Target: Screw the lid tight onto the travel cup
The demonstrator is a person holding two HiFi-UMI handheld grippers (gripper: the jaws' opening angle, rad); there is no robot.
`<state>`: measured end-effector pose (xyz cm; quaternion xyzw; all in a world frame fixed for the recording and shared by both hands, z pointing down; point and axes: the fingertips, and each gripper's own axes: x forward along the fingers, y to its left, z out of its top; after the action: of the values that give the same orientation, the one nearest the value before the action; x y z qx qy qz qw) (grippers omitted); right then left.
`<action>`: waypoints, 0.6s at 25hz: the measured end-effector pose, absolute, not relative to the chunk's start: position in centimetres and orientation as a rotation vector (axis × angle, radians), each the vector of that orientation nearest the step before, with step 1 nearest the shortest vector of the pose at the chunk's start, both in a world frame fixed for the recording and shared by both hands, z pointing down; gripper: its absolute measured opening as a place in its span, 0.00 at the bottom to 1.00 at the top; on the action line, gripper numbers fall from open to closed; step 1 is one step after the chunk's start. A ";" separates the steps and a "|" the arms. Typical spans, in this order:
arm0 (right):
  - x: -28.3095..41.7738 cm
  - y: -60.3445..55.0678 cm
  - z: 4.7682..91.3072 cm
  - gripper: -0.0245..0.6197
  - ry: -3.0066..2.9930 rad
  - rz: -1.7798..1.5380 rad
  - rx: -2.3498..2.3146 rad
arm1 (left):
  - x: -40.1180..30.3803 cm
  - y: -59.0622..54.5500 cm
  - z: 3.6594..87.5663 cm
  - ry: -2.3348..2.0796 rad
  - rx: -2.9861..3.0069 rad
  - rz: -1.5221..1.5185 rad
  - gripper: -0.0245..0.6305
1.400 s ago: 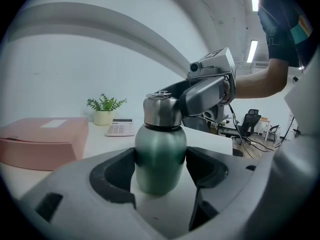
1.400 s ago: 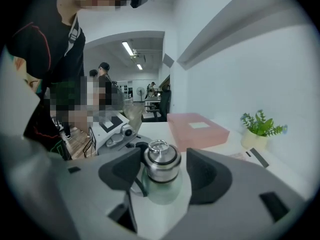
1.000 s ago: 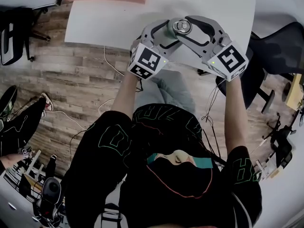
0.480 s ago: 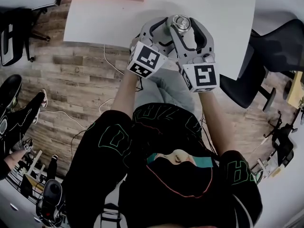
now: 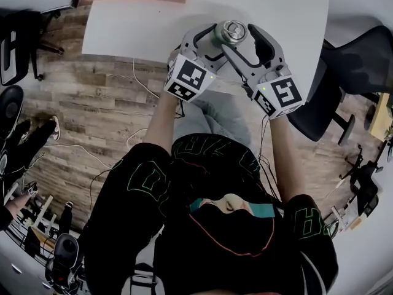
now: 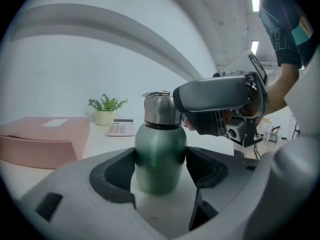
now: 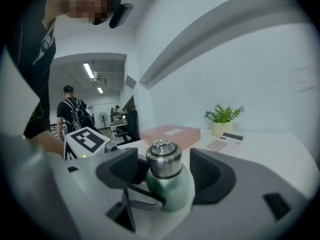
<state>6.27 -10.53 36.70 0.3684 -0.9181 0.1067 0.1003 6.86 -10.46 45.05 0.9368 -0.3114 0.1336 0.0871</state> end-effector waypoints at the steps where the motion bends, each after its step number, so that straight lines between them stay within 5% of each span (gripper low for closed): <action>1: 6.5 -10.6 36.6 0.54 -2.719 0.305 1.046 | 6.9 -10.5 45.0 -0.924 2.792 0.402 0.54; 15: 5.0 -10.8 36.2 0.45 -2.682 0.101 0.430 | 6.6 -10.4 45.3 -0.909 2.790 0.394 0.54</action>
<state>4.96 -10.83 36.25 0.1548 -0.9646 0.0364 0.2102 6.59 -10.37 45.26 0.9385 -0.3057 0.1325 0.0901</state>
